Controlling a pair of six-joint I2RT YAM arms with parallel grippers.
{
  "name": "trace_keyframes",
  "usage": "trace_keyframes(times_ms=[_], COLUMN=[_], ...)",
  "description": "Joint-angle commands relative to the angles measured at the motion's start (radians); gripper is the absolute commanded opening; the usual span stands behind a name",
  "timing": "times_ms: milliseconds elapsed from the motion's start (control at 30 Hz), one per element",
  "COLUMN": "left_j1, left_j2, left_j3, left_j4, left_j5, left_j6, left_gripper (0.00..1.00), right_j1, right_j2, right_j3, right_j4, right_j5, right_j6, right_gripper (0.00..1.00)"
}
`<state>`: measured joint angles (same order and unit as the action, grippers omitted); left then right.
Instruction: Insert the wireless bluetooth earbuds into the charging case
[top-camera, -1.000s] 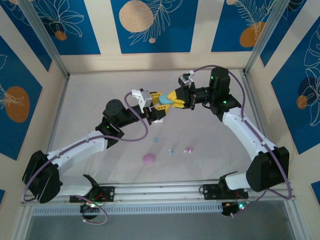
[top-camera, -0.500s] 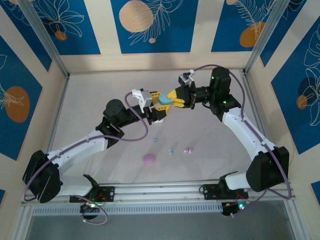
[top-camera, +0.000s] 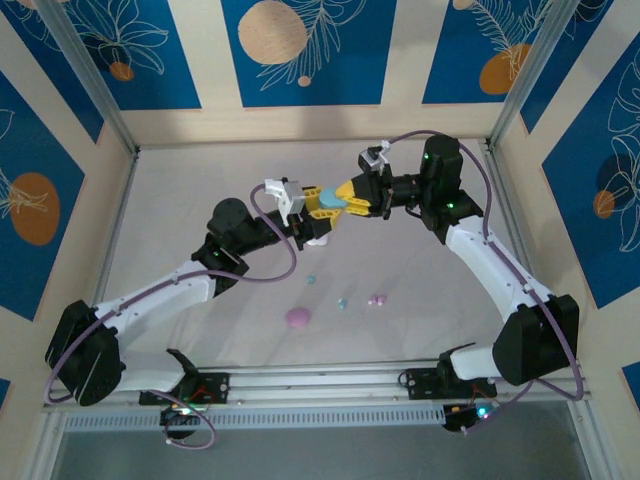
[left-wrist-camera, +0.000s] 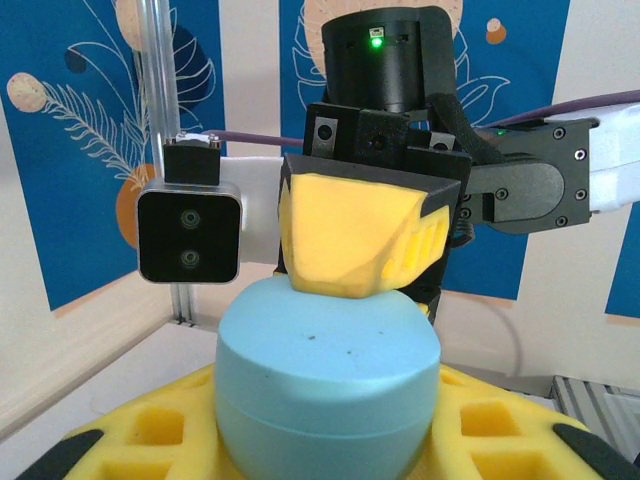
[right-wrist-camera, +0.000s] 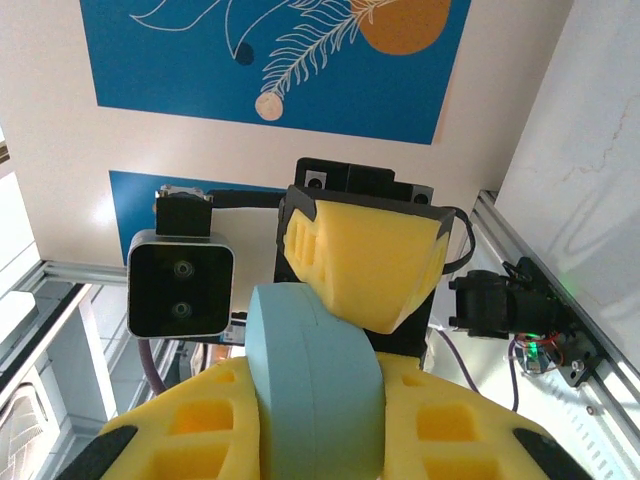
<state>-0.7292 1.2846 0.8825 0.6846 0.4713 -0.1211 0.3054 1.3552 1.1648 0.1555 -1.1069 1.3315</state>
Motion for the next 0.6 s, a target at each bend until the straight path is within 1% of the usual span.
trace_keyframes(times_ms=[0,67,133,333,467,567], left_j1=[-0.005,-0.005,-0.004,-0.004,-0.005,-0.004], left_j2=[-0.006,-0.01,-0.01,-0.012,-0.008,-0.004], left_j3=[0.033,0.03,0.027,0.018,0.006,-0.003], left_j4=[0.04,0.037,0.033,0.022,0.044,0.072], left_j5=[0.02,0.02,0.021,0.036,0.045,0.053], left_j6=[0.003,0.004,0.004,-0.01,-0.047,-0.076], left_gripper=[0.27,0.27,0.26,0.25,0.25,0.25], right_j1=[-0.005,-0.009,-0.017,-0.05,-0.047,-0.029], right_j2=[-0.028,-0.034,-0.043,-0.082,-0.152,-0.227], right_j3=[0.015,0.033,0.057,0.125,0.133,0.085], right_j4=[-0.107,-0.158,-0.238,-0.418,-0.524,-0.507], right_j5=[0.023,0.039,0.062,0.13,0.267,0.338], right_j6=[-0.072,-0.117,-0.177,-0.403,-0.734,-1.013], right_gripper=[0.26,0.35,0.46,0.58,0.62,0.63])
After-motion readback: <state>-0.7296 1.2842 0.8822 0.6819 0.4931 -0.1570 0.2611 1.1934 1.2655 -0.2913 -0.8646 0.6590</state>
